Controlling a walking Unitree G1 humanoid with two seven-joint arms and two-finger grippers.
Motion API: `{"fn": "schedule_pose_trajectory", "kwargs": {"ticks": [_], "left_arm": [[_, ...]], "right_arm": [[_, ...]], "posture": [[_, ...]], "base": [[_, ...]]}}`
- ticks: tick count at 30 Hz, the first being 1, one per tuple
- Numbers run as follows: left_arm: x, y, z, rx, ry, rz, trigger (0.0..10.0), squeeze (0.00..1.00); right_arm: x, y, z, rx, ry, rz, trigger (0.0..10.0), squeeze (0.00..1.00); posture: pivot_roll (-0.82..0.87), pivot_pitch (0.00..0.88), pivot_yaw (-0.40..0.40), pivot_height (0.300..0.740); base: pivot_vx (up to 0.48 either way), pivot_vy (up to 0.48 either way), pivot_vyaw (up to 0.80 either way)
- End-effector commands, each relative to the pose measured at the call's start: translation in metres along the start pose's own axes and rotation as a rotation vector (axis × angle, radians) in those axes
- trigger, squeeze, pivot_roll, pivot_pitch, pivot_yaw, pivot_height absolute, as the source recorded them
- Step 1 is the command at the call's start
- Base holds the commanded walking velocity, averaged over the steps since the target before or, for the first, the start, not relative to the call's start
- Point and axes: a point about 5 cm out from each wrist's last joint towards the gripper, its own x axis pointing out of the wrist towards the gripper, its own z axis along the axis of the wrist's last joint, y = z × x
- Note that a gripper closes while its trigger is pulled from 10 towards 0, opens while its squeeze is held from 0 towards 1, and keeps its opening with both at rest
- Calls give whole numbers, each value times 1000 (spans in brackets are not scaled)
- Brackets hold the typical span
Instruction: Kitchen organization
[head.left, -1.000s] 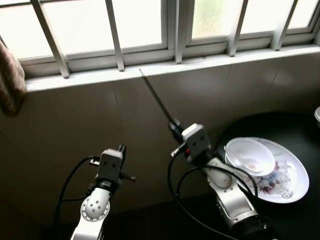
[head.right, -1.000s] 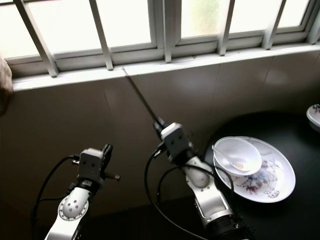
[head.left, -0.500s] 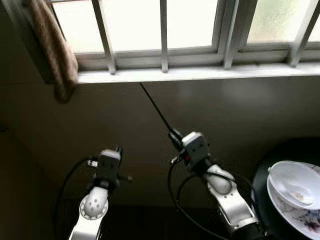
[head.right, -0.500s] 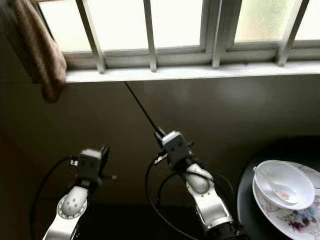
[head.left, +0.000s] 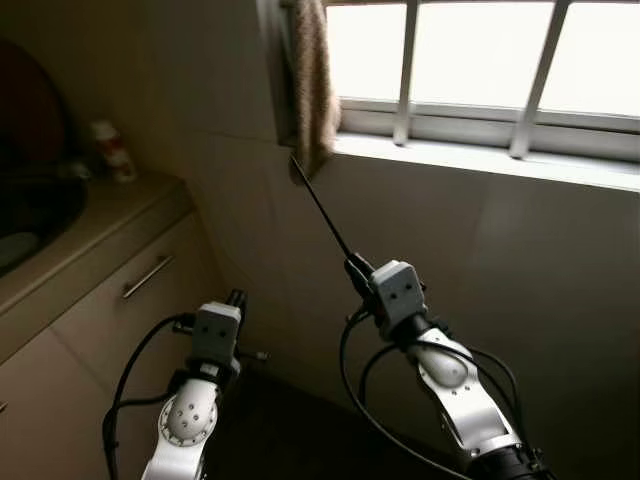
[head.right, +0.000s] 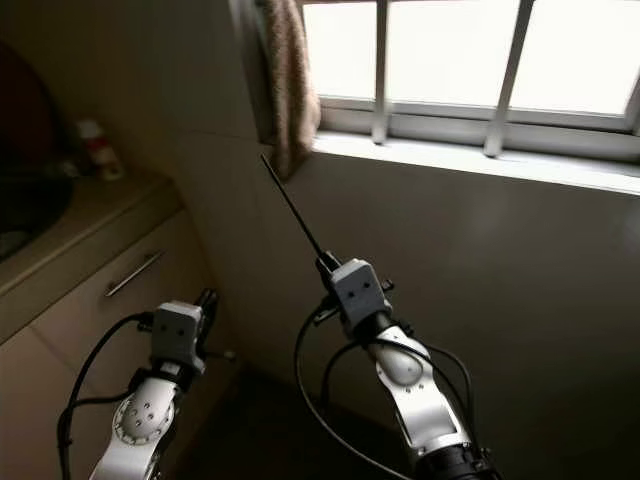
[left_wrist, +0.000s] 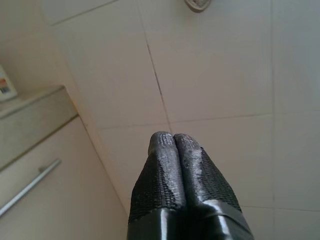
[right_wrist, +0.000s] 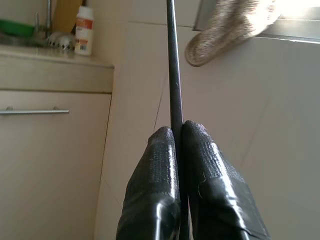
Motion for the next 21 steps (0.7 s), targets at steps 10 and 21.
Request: {"fn": "schedule_pose_trajectory", "kwargs": {"ticks": [10, 21], "left_arm": [[4, 2, 3, 15, -17, -6, 10000, 0], [7, 5, 10, -8, -46, 7, 10000, 0]], "right_arm": [[3, 0, 5, -22, -18, -4, 0, 0], [9, 0, 10, -48, -45, -9, 0, 0]], "posture": [[-103, 0, 56, 740], [-99, 0, 56, 740]], "base": [[0, 0, 800], [0, 0, 800]]}}
